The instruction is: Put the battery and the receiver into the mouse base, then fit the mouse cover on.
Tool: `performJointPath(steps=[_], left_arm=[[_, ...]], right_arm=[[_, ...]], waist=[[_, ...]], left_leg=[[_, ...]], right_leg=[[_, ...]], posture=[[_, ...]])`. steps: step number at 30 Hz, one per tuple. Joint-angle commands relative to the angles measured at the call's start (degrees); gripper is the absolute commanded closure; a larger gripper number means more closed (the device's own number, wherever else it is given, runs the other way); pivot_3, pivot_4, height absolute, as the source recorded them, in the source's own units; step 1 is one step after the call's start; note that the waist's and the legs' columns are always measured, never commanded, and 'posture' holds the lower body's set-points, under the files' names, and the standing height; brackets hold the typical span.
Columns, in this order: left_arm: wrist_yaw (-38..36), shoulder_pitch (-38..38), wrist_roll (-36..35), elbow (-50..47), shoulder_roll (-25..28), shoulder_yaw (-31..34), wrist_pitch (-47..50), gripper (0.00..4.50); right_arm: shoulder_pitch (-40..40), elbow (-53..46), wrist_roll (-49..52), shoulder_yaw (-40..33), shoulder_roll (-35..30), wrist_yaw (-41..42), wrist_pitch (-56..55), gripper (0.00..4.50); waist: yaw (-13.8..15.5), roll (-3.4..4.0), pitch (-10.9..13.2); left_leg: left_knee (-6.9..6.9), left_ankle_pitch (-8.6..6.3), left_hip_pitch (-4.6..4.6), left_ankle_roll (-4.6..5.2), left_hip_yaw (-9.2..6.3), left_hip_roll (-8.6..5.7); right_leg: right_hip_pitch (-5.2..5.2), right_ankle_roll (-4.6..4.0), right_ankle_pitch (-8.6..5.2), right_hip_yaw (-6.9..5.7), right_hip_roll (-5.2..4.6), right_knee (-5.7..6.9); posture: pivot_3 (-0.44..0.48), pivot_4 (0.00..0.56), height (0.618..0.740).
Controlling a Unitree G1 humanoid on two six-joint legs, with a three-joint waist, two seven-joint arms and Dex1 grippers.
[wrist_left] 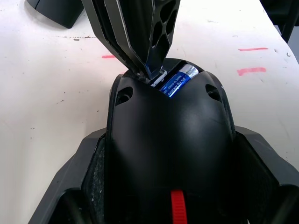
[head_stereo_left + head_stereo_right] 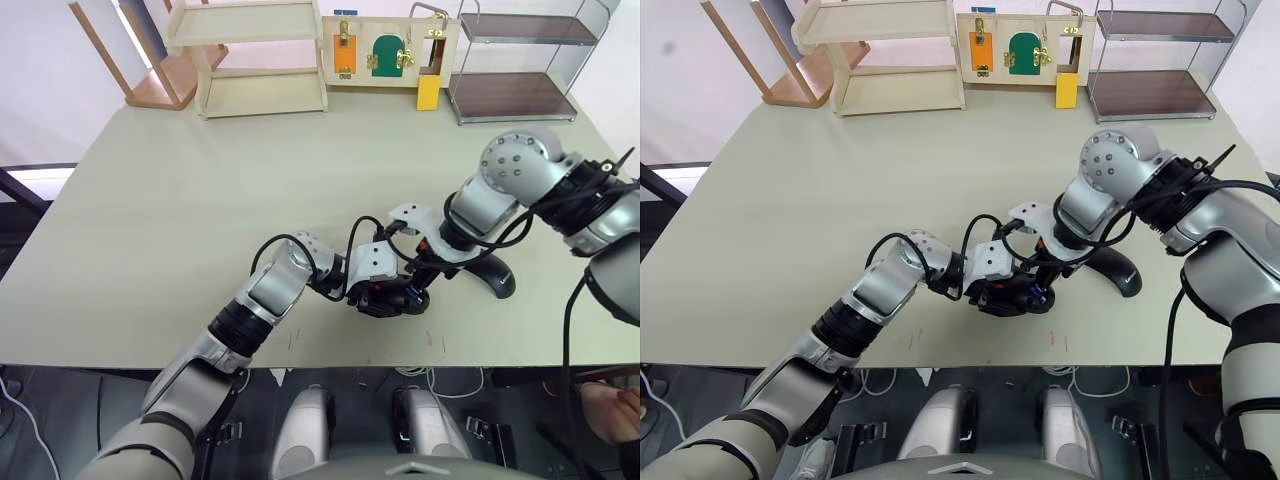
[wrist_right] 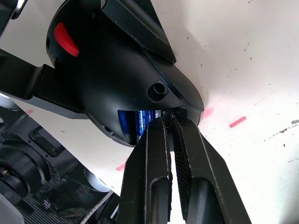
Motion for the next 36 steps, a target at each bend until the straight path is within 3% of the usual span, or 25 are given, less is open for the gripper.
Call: performJointPath(steps=[1,33,35,36], left_arm=[[-0.23,0.74,0.23,0.45,-0.28,-1.41,0.58,1.48],[-0.18,0.8,0.17,-0.04,-0.27,-1.36,1.35,1.48],[-0.18,0.86,0.14,-0.17,-0.22,-1.34,1.45,1.48],[-0.17,0.86,0.16,-0.17,-0.21,-1.34,1.47,1.48]], right_arm=[[0.21,-0.61,-0.99,-1.51,0.23,-0.5,0.24,4.5],[1.14,-2.8,1.12,0.07,-0.86,-1.22,0.24,4.5],[1.05,-3.01,1.33,0.25,-1.03,-1.23,0.24,3.67],[1.03,-3.0,1.36,0.23,-1.03,-1.25,0.24,3.61]], waist=[[0.0,0.0,0.0],[0.01,0.0,0.0],[0.02,0.0,0.0],[0.01,0.0,0.0]], left_leg=[[0.0,0.0,0.0,0.0,0.0,0.0],[0.0,0.0,0.01,0.0,-0.01,0.0],[0.0,0.0,0.01,0.0,-0.01,0.0],[0.0,0.0,0.01,0.0,-0.01,0.0]], right_leg=[[0.0,0.0,0.0,0.0,0.0,0.0],[0.01,0.0,0.0,0.0,0.0,0.0],[0.0,0.0,0.0,0.0,0.0,0.0],[0.0,0.0,0.0,0.0,0.0,0.0]], posture=[[0.0,0.15,0.74],[0.0,0.15,0.74],[0.0,0.15,0.74],[0.0,0.15,0.74]])
